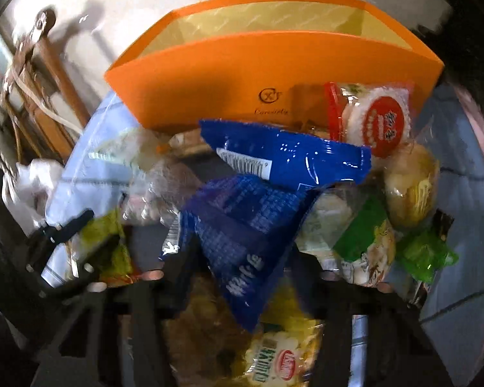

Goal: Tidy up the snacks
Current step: 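Grasp the yellow-green snack bag with the left tool while the right tool reaches the dark blue bag, then lift the yellow-green bag with the left tool while the right tool grasps the dark blue bag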

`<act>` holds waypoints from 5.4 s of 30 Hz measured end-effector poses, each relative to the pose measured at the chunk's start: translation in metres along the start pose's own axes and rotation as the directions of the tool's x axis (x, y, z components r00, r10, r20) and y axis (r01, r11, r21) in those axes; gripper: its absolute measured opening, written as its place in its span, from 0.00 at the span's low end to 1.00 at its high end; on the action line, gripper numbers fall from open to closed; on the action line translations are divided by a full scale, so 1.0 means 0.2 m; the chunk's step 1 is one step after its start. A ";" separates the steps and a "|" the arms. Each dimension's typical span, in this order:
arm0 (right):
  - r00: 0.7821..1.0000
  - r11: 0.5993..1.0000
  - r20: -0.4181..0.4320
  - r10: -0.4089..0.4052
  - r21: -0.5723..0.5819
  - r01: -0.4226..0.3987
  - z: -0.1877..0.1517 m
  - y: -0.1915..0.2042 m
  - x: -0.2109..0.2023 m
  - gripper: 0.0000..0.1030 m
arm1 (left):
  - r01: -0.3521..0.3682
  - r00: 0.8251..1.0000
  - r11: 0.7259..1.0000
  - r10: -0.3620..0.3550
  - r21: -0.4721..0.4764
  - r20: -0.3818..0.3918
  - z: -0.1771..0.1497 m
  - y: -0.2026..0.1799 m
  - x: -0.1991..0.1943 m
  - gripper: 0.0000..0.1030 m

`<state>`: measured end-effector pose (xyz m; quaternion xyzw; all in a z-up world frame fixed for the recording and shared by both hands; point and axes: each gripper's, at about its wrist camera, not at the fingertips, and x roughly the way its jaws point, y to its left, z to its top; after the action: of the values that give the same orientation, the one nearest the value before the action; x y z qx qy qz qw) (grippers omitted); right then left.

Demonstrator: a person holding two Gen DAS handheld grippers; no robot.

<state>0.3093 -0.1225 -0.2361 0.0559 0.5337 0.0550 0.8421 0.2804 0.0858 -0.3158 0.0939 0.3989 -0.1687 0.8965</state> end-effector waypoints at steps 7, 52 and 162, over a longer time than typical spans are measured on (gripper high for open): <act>1.000 0.996 0.013 0.014 -0.086 -0.012 -0.06 0.02 -0.08 0.30 | 0.024 1.000 0.999 -0.024 -0.049 0.008 0.00 0.09 -0.06 0.03; 0.999 0.996 0.004 0.049 -0.069 -0.048 -0.05 0.02 -0.06 0.33 | 0.104 0.993 0.994 -0.102 -0.031 0.053 -0.04 0.03 -0.13 0.42; 0.999 0.983 0.023 0.045 -0.181 -0.040 0.01 0.16 0.04 0.09 | 0.138 0.990 0.982 -0.138 -0.126 0.007 -0.06 0.09 -0.19 0.20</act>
<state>0.3128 -0.0908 -0.2373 -0.0083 0.5137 0.1203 0.8494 0.2555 0.1145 -0.2940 0.0095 0.4152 -0.2049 0.8863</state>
